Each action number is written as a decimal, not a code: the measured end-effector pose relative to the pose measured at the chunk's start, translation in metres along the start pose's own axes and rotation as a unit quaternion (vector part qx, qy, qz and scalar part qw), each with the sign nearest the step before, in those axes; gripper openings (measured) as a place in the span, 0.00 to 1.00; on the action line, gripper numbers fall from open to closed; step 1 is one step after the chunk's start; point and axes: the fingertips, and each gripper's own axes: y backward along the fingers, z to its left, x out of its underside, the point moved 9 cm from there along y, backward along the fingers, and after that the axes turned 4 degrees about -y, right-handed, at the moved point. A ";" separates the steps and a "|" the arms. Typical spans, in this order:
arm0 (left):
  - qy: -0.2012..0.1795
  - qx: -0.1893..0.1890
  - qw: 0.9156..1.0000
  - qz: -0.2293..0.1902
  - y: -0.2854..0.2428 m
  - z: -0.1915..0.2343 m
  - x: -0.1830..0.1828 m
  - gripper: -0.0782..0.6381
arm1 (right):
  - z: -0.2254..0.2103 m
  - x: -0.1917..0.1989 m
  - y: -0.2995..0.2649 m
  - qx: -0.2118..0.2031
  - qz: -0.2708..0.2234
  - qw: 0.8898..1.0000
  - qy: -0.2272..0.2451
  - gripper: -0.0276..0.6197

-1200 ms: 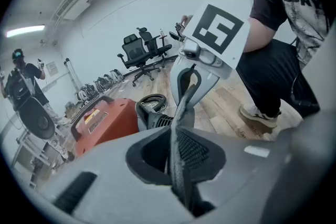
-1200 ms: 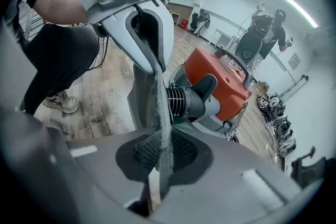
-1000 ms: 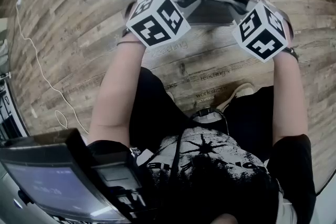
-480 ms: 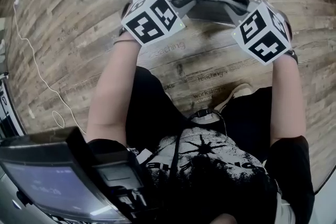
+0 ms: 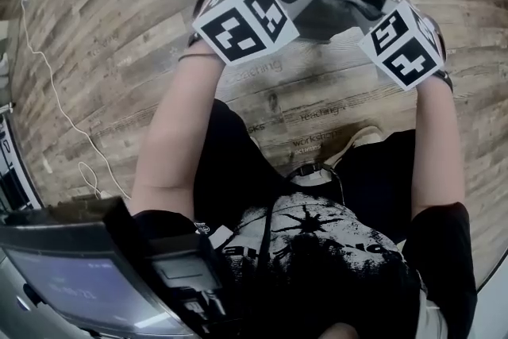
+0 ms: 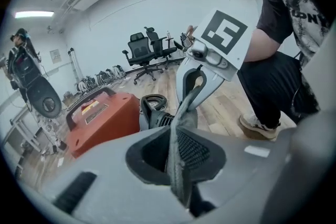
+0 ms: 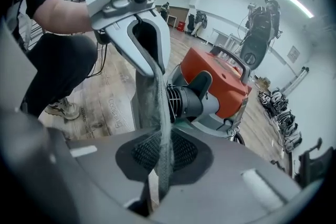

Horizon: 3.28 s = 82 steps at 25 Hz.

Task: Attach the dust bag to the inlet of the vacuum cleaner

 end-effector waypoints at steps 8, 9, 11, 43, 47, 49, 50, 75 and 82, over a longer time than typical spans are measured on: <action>0.065 0.005 0.998 0.007 0.000 -0.007 0.035 0.15 | 0.005 -0.026 0.019 0.022 -0.051 0.998 0.025 0.08; 0.069 0.006 0.998 0.011 -0.001 -0.008 0.039 0.15 | 0.007 -0.030 0.019 0.026 -0.054 0.998 0.032 0.08; 0.071 0.006 0.997 0.014 -0.004 -0.009 0.042 0.15 | 0.008 -0.033 0.018 0.030 -0.053 0.997 0.039 0.08; 0.070 -0.033 0.997 -0.011 -0.010 0.002 0.030 0.16 | -0.008 -0.015 0.014 0.048 -0.065 0.997 0.020 0.07; 0.051 -0.040 0.998 -0.024 -0.007 0.008 0.009 0.16 | -0.013 0.002 0.007 0.037 -0.054 0.998 -0.008 0.07; 0.039 -0.040 0.998 -0.027 -0.008 0.012 0.000 0.16 | -0.013 0.007 -0.001 0.033 -0.045 0.998 -0.011 0.07; 0.034 -0.039 0.998 -0.026 -0.009 0.013 -0.004 0.16 | -0.013 0.009 -0.005 0.029 -0.043 0.999 -0.015 0.07; 0.041 -0.044 0.997 -0.052 -0.010 0.011 0.014 0.16 | -0.013 0.006 0.002 0.038 -0.074 0.996 0.025 0.07; 0.040 -0.042 0.996 -0.062 -0.010 0.010 0.020 0.17 | -0.015 0.004 0.002 0.025 -0.081 0.996 0.013 0.08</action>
